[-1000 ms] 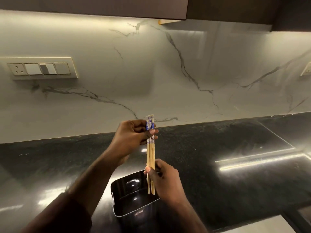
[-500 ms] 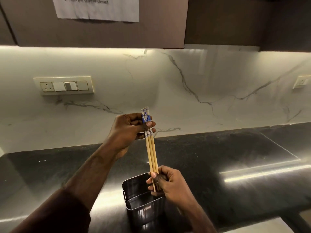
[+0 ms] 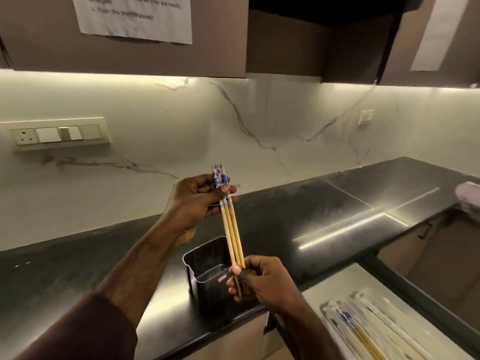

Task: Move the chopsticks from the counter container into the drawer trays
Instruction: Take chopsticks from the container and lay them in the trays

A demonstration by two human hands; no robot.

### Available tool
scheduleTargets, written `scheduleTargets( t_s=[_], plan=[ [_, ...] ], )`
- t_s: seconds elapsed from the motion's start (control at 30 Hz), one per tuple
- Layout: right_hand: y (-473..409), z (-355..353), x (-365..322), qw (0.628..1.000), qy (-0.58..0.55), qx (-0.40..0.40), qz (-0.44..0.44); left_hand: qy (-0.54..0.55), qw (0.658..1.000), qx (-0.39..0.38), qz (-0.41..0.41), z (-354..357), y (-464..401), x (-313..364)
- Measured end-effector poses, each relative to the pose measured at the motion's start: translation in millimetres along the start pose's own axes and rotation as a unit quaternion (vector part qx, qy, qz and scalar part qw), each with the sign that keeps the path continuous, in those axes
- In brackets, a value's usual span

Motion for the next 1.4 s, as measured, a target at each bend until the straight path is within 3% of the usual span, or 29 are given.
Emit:
scheduleTargets(
  t_s=[0.23, 0.53, 1.0, 1.4],
  plan=[
    [74.2, -42.7, 7.2, 0.995, 0.01, 0.101, 0.008, 0.017, 0.995, -0.099, -0.027, 66.9, 29.8, -12.9],
    [169.9, -115.3, 26.4, 0.979, -0.007, 0.194, 0.056, 0.035, 0.983, -0.172, -0.044, 178.0, 79.5, -14.6],
    [338.8, -288.1, 73.7, 0.967, -0.021, 0.234, 0.097, 0.037, 0.976, -0.193, -0.092, 407.6, 179.9, -29.5],
    [392.3, -392.5, 102.1, 0.957, -0.024, 0.265, 0.119, 0.055, 0.967, -0.224, -0.108, 536.5, 188.5, -55.2]
  ],
)
Point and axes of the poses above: each hand's wrist, its own y-axis away from the middle knuckle, its own z-axis out of the palm, x = y × z, the point moved 2 cm from there along -y, towards the middle knuckle, and after that the axes turned 4 degrees about -y, right-handed, at the moved point
